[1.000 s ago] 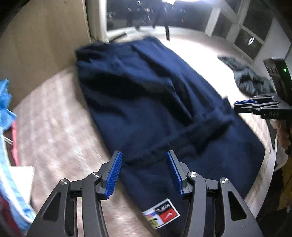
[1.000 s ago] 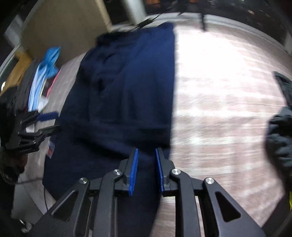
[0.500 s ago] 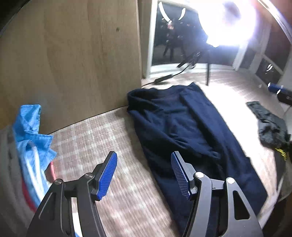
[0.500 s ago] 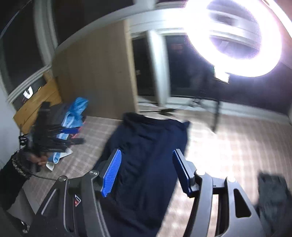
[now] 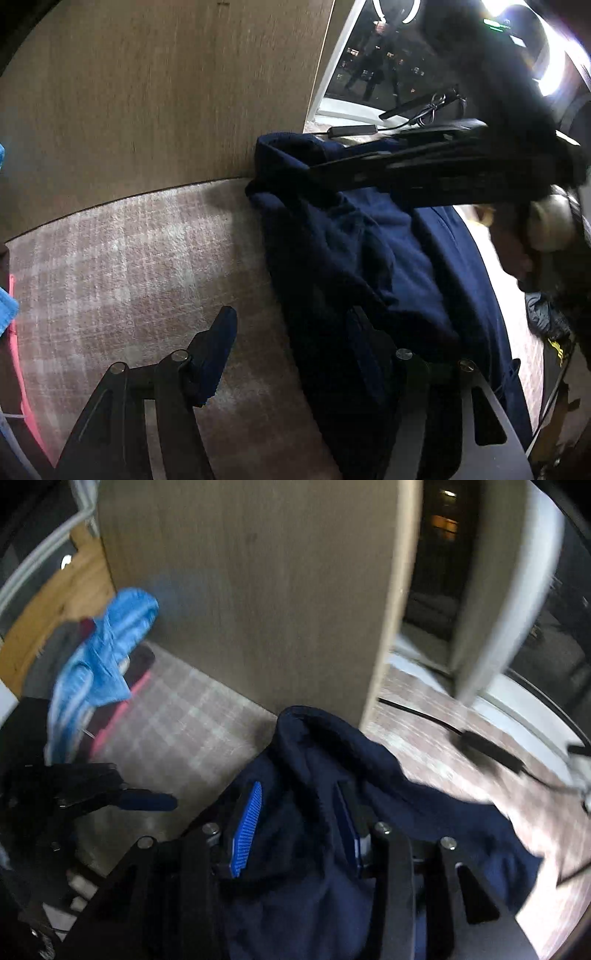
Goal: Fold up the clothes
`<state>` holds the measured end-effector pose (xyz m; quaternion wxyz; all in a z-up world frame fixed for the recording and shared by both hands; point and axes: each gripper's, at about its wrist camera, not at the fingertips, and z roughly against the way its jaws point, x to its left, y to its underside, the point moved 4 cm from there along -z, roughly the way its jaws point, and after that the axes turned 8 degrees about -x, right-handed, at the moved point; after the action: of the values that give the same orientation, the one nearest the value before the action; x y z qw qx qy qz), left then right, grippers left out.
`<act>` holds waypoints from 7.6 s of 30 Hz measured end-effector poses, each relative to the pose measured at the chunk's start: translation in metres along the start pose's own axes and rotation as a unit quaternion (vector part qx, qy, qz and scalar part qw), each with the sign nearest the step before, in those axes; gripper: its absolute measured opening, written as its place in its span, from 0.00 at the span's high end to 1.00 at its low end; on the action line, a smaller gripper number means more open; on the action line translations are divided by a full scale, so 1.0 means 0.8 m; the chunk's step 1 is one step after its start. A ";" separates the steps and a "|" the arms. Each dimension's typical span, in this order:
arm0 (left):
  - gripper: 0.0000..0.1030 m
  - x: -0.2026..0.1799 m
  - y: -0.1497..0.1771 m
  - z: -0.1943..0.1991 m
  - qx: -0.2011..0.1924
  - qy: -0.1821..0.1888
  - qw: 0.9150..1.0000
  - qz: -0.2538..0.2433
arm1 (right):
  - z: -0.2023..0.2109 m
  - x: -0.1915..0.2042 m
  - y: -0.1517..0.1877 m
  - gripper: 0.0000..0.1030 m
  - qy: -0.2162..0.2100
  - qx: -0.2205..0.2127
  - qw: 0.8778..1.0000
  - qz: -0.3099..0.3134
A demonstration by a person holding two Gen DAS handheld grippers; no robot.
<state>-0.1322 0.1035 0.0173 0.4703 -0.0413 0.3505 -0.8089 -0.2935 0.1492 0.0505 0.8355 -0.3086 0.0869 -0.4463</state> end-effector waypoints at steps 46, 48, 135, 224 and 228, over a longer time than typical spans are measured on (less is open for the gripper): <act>0.64 -0.005 -0.095 -0.097 0.003 -0.012 1.000 0.024 | 0.075 -0.233 0.121 0.74 0.029 -0.088 0.973 -0.213; 0.95 -0.007 -0.098 -0.097 -0.003 0.012 0.999 0.046 | 0.077 -0.238 0.121 0.92 0.014 -0.092 0.969 -0.229; 0.52 -0.279 0.229 0.151 0.138 0.125 0.905 -0.383 | 0.318 0.262 0.389 0.57 -0.095 0.003 0.991 0.098; 0.24 -0.352 0.156 0.031 0.121 0.173 0.942 -0.262 | 0.208 -0.031 0.299 0.64 -0.081 -0.095 0.988 -0.090; 0.22 -0.351 0.166 0.036 0.100 0.173 0.938 -0.284 | 0.193 -0.044 0.294 0.95 -0.090 -0.084 0.985 -0.121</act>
<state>0.1322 0.2687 0.0327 0.1551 0.0484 0.3178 -0.9341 -0.0863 0.3412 0.0289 0.7511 -0.4246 0.0104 -0.5054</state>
